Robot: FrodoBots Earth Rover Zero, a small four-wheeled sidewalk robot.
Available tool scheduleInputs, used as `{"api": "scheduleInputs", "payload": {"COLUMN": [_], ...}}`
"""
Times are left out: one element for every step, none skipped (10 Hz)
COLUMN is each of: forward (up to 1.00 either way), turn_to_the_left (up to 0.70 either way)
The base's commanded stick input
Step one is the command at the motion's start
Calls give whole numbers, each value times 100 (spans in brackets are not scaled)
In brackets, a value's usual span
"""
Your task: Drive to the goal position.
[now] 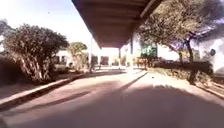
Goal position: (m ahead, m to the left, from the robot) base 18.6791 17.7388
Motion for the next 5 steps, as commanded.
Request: {"api": "scheduleInputs", "payload": {"forward": [85,85,85,85,85], "turn_to_the_left": [0,0,0,0,0]}}
